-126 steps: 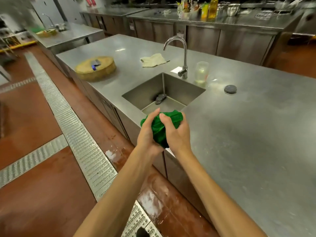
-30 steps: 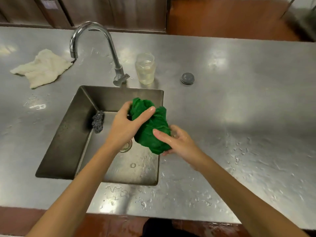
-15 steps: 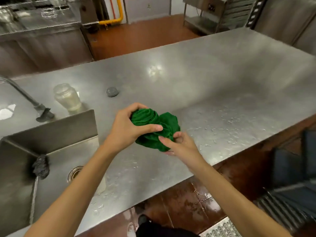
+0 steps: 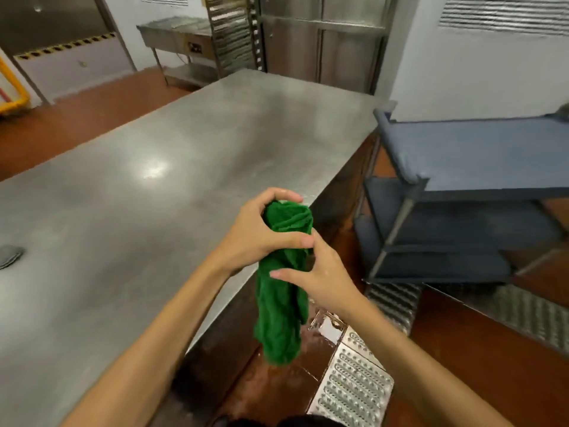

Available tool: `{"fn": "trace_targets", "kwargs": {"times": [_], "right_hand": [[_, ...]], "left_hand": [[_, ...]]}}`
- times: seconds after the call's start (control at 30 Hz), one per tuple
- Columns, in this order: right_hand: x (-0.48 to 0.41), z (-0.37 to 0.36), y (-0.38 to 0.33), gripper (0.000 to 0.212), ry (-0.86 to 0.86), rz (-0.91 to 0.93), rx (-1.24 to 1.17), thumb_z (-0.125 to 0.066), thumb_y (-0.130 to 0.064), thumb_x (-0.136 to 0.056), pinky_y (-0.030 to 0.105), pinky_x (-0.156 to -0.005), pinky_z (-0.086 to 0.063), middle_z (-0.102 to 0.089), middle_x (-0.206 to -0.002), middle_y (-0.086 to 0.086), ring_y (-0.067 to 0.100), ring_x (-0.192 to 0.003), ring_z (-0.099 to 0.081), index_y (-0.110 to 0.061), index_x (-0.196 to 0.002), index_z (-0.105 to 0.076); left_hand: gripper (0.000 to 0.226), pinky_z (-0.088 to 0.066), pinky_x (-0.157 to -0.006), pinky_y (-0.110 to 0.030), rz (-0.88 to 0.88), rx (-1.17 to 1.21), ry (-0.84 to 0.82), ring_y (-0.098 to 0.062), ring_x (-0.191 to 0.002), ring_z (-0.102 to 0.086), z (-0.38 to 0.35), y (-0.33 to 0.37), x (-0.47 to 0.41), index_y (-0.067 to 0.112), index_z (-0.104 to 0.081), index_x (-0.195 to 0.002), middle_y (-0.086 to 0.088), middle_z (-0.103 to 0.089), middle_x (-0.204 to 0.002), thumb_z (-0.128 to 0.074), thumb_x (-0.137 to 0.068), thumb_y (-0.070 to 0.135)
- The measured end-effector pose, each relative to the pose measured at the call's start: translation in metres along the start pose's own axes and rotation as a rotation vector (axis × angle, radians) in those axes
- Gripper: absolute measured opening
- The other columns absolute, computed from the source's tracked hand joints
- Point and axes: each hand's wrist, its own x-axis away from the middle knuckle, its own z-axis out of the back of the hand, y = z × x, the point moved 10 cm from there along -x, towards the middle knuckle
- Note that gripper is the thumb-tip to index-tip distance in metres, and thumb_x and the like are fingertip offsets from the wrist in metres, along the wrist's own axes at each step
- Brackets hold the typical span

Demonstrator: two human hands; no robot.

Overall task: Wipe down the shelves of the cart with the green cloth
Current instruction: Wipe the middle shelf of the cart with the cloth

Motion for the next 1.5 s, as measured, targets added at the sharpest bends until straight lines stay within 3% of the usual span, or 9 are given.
{"fn": "trace_targets", "kwargs": {"times": [0.17, 0.43, 0.57, 0.7, 0.87, 1.07, 1.27, 1.37, 1.5], "right_hand": [[0.02, 0.116, 0.032, 0.056, 0.22, -0.05, -0.047, -0.091, -0.019, -0.064, 0.03, -0.085, -0.056, -0.075, -0.106, -0.006, 0.009, -0.102, -0.069, -0.017, -0.115, -0.068], [0.025, 0.253, 0.072, 0.022, 0.418, -0.185, -0.141, -0.074, -0.021, -0.084, 0.027, -0.077, -0.055, -0.076, -0.1, 0.001, 0.015, -0.096, -0.072, -0.013, -0.104, -0.072], [0.011, 0.307, 0.088, 0.038, 0.542, -0.264, -0.224, -0.059, -0.042, -0.09, 0.025, -0.079, -0.055, -0.076, -0.104, 0.004, 0.018, -0.1, -0.071, -0.01, -0.107, -0.071], [-0.009, 0.347, 0.106, 0.042, 0.552, -0.358, -0.354, -0.055, -0.041, -0.095, 0.041, -0.094, -0.053, -0.072, -0.113, 0.013, 0.028, -0.108, -0.068, -0.008, -0.115, -0.069], [-0.028, 0.395, 0.116, 0.04, 0.558, -0.333, -0.532, -0.053, -0.028, -0.097, 0.051, -0.104, -0.046, -0.064, -0.127, 0.021, 0.038, -0.12, -0.059, -0.003, -0.128, -0.06], [-0.047, 0.432, 0.133, 0.085, 0.541, -0.279, -1.113, -0.016, -0.068, -0.096, 0.055, -0.114, -0.031, -0.045, -0.147, 0.022, 0.037, -0.137, -0.043, -0.005, -0.143, -0.046], [-0.056, 0.496, 0.159, 0.04, 0.627, -0.402, -0.698, -0.056, -0.025, -0.084, 0.033, -0.076, -0.06, -0.075, -0.105, 0.009, 0.021, -0.093, -0.072, -0.009, -0.121, -0.061], [-0.045, 0.535, 0.186, 0.038, 0.668, -0.548, -0.484, -0.044, 0.0, -0.098, 0.021, -0.066, -0.055, -0.06, -0.129, 0.022, 0.029, -0.108, -0.063, 0.003, -0.136, -0.045], [-0.041, 0.593, 0.194, 0.039, 0.587, -0.603, -0.237, -0.044, 0.007, -0.098, 0.017, -0.079, -0.05, -0.051, -0.139, 0.023, 0.028, -0.116, -0.055, 0.004, -0.137, -0.043]], "left_hand": [[0.085, -0.056, -0.092, -0.03, -0.108, -0.125, -0.324, -0.014, -0.102, -0.069, -0.096, 0.022, -0.043, 0.021, -0.059, -0.129, -0.002, -0.069, -0.11, -0.097, -0.054, 0.006], [0.086, -0.057, -0.084, -0.056, -0.238, -0.202, -0.484, -0.039, -0.093, -0.066, -0.19, 0.026, -0.133, 0.04, -0.06, -0.126, 0.002, -0.066, -0.106, -0.099, -0.049, 0.036], [0.077, -0.056, -0.084, -0.054, -0.297, -0.199, -0.484, -0.039, -0.09, -0.067, -0.228, 0.025, -0.193, 0.039, -0.064, -0.121, 0.002, -0.071, -0.107, -0.095, -0.051, 0.053], [0.058, -0.054, -0.094, -0.049, -0.328, -0.141, -0.55, -0.013, -0.104, -0.069, -0.27, 0.039, -0.248, 0.029, -0.07, -0.114, 0.007, -0.073, -0.113, -0.095, -0.062, 0.02], [0.054, -0.059, -0.09, -0.043, -0.19, 0.105, -0.73, -0.026, -0.098, -0.073, -0.321, 0.049, -0.303, 0.014, -0.069, -0.12, -0.014, -0.074, -0.104, -0.084, -0.072, -0.005], [0.056, -0.061, -0.079, -0.036, -0.034, 0.32, -0.765, -0.031, -0.092, -0.071, -0.378, 0.068, -0.357, 0.01, -0.064, -0.126, -0.019, -0.072, -0.1, -0.073, -0.077, -0.014], [0.061, -0.06, -0.083, -0.038, -0.1, 0.286, -0.913, -0.028, -0.088, -0.07, -0.461, 0.102, -0.382, 0.013, -0.06, -0.129, -0.022, -0.071, -0.095, -0.074, -0.077, -0.015], [0.059, -0.06, -0.086, -0.041, -0.184, 0.16, -0.976, -0.029, -0.09, -0.072, -0.507, 0.114, -0.388, 0.018, -0.061, -0.128, -0.022, -0.072, -0.096, -0.076, -0.079, -0.011], [0.06, -0.059, -0.089, -0.047, -0.177, 0.14, -0.916, -0.034, -0.095, -0.072, -0.555, 0.125, -0.415, 0.021, -0.062, -0.126, -0.021, -0.072, -0.1, -0.081, -0.076, -0.007]]}}
